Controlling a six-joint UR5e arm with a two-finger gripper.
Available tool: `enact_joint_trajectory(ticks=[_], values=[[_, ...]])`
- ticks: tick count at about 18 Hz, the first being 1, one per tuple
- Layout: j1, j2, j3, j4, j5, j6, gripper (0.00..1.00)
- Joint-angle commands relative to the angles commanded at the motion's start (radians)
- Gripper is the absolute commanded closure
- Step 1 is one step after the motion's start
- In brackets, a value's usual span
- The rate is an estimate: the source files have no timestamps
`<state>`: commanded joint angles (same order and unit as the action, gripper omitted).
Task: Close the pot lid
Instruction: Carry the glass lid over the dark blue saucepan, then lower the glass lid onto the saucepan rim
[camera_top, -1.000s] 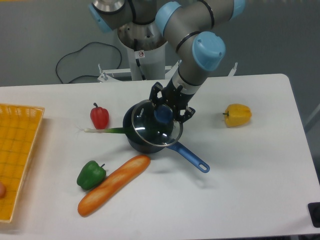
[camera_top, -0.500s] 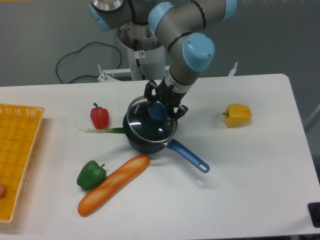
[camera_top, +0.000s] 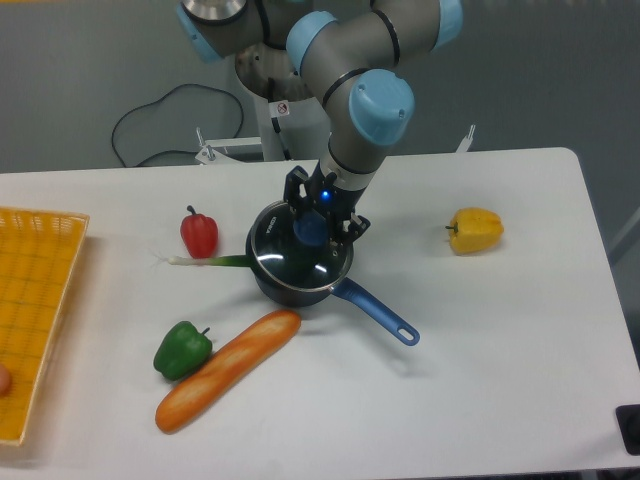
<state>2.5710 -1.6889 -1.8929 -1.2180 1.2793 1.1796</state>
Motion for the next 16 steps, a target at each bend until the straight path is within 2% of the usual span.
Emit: enact_joint_trajectory(ticks=[6,9,16], values=[[-0.015,0.012,-0.005,0.003,0.002,0.0,0.73],[-0.02,0.018,-0.032,0.012,0.008,0.0,0.73],[-0.028,0.025,-0.048,0.015,0.018,-0.003,0.73]])
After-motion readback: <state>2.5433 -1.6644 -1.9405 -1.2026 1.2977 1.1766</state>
